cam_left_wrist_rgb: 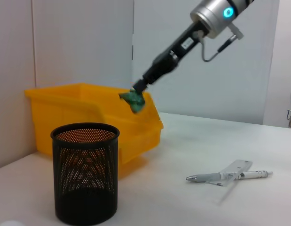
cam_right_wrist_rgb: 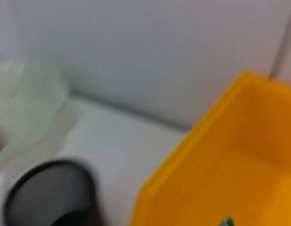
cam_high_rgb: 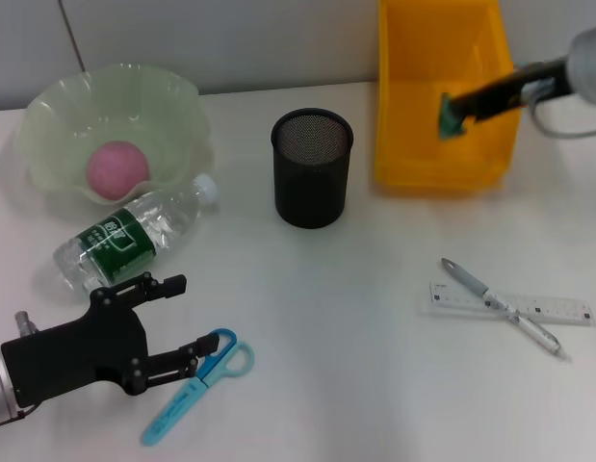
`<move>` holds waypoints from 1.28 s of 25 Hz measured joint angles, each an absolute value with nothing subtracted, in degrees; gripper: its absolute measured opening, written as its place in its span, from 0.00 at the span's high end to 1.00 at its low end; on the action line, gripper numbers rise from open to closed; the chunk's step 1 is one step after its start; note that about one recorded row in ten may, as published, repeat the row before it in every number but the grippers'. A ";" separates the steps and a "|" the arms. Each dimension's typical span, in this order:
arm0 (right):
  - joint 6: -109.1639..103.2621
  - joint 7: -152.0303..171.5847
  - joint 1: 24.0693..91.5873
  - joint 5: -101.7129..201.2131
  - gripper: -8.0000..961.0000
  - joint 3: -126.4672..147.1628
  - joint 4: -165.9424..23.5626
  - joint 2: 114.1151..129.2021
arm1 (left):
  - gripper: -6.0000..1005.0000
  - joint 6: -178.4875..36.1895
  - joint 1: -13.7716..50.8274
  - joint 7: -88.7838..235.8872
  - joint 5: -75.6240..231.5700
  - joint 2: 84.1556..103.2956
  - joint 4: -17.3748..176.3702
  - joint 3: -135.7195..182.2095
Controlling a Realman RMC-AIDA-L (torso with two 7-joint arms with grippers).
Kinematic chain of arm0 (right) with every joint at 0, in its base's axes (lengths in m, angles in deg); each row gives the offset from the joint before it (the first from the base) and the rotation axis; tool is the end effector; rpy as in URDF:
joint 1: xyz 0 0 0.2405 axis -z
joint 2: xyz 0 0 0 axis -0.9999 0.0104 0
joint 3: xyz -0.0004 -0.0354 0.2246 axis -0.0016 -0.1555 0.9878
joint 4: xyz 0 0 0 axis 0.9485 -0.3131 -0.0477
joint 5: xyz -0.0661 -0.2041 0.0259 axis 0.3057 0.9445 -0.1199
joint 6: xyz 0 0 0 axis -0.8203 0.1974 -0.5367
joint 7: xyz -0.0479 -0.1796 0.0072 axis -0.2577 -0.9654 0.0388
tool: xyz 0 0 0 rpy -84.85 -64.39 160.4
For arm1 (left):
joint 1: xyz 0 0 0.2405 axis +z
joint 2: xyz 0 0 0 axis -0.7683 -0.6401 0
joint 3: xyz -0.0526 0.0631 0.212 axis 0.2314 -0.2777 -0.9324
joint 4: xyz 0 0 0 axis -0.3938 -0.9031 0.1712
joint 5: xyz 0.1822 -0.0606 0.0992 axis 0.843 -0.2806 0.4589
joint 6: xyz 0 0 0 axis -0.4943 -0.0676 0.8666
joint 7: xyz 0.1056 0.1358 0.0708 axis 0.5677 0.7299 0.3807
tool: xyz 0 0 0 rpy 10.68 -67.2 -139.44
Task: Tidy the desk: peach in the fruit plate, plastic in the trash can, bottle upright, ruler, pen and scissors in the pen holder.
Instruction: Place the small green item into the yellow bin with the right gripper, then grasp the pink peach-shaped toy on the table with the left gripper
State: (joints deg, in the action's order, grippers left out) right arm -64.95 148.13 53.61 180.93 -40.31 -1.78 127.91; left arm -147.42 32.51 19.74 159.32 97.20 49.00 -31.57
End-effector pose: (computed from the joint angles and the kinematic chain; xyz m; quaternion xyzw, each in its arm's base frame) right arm 0.1891 0.4347 0.0527 -0.8617 0.3728 0.0169 0.3437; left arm -0.2576 0.2852 -0.0541 -0.9435 -0.1154 -0.2563 0.1753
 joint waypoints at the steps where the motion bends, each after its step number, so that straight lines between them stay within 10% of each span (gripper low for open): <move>1: -63.43 147.53 53.65 180.92 0.91 -39.59 -2.07 127.89 | 0.19 -147.53 32.49 19.74 159.31 97.23 48.84 -31.59; 15: -47.95 141.38 48.72 181.33 0.84 -41.56 -11.20 127.92 | 0.19 -148.87 32.00 19.74 159.33 97.20 48.54 -31.65; 26: -44.13 141.39 53.80 179.78 0.62 -45.61 -6.26 128.39 | 0.19 -149.83 32.54 19.83 157.58 97.17 47.90 -31.15; 32: -38.96 130.40 66.27 156.07 0.30 -51.13 1.23 128.32 | 0.19 -154.11 33.91 23.86 154.09 97.19 47.80 -27.32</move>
